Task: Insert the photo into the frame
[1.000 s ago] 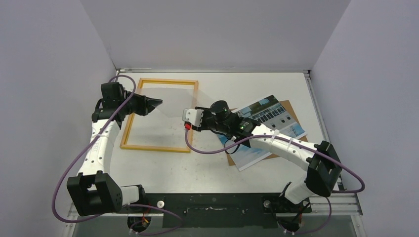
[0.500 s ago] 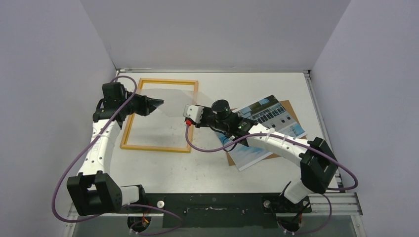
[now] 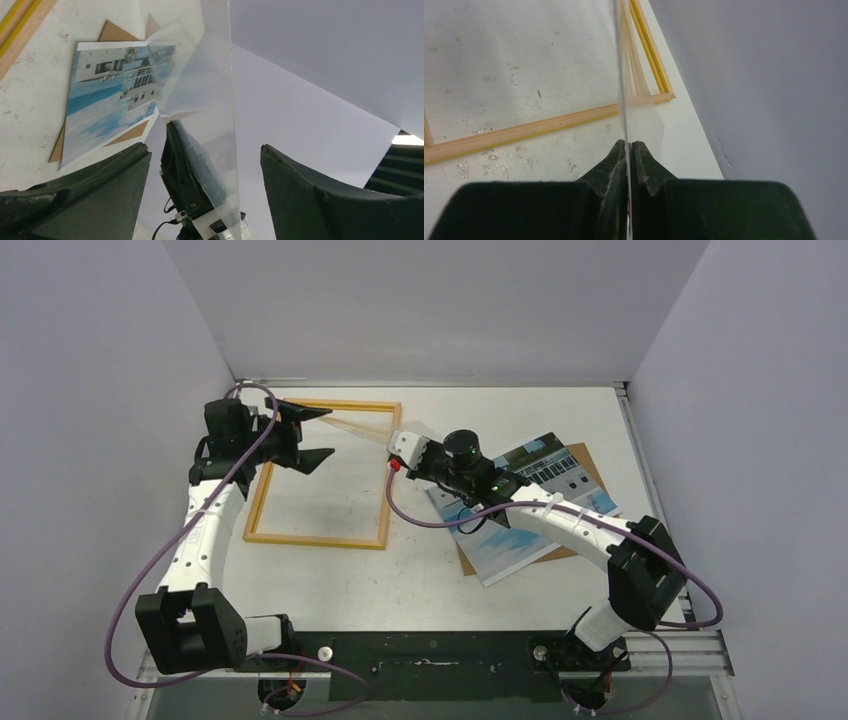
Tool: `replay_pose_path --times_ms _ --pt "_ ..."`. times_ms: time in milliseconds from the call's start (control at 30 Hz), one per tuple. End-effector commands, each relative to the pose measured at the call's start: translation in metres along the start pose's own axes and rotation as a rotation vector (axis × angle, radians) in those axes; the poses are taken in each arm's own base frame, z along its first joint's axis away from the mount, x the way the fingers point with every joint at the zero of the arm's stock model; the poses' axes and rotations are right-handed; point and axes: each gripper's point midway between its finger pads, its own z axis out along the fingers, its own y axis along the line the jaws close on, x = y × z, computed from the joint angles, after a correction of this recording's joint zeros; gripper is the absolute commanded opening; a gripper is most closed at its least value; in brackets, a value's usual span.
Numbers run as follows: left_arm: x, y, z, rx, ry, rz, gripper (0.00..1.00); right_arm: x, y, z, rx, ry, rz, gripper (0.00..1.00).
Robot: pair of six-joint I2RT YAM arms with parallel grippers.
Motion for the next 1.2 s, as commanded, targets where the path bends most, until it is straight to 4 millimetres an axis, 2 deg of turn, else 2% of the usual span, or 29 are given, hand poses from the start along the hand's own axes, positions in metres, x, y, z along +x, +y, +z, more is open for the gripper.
replay_pose_path --times_ms 0,133,200,267,300,400,500,600,700,967,1033,1167 --pt "0.012 -0.083 -0.02 0.249 0.029 0.218 0.81 -0.049 -0.057 -0.023 0.141 -0.138 0.014 0.0" --pt "0.015 -0.11 -0.036 0.268 -0.025 0.385 0.85 -0.059 -0.089 -0.039 0.224 -0.187 0.083 0.0" --pt "0.012 -0.115 -0.043 0.249 -0.073 0.46 0.88 -0.069 -0.109 -0.049 0.271 -0.238 0.164 0.0" --pt "0.006 -0.111 -0.047 0.202 -0.124 0.527 0.96 -0.08 -0.124 -0.06 0.31 -0.274 0.236 0.0" --pt "0.001 -0.109 -0.049 0.176 -0.159 0.581 0.97 -0.085 -0.131 -0.065 0.338 -0.291 0.264 0.0" --pt "-0.02 -0.094 -0.05 0.063 -0.231 0.688 0.97 -0.101 -0.151 -0.083 0.422 -0.343 0.399 0.0" --pt "-0.053 -0.07 -0.054 -0.094 -0.308 0.781 0.97 -0.108 -0.17 -0.103 0.509 -0.347 0.571 0.0" --pt "-0.087 -0.044 -0.056 -0.253 -0.374 0.883 0.97 -0.113 -0.178 -0.123 0.551 -0.352 0.697 0.0" --pt "-0.117 -0.02 -0.053 -0.396 -0.394 0.966 0.97 -0.112 -0.18 -0.141 0.584 -0.322 0.835 0.0" --pt "-0.192 0.022 -0.024 -0.665 -0.395 1.06 0.94 -0.098 -0.161 -0.181 0.572 -0.083 1.024 0.0" --pt "-0.21 0.031 -0.02 -0.74 -0.389 1.06 0.93 -0.093 -0.152 -0.19 0.556 -0.01 1.067 0.0" --pt "-0.24 0.053 0.0 -0.808 -0.337 1.033 0.91 -0.084 -0.119 -0.19 0.435 0.135 1.14 0.0"
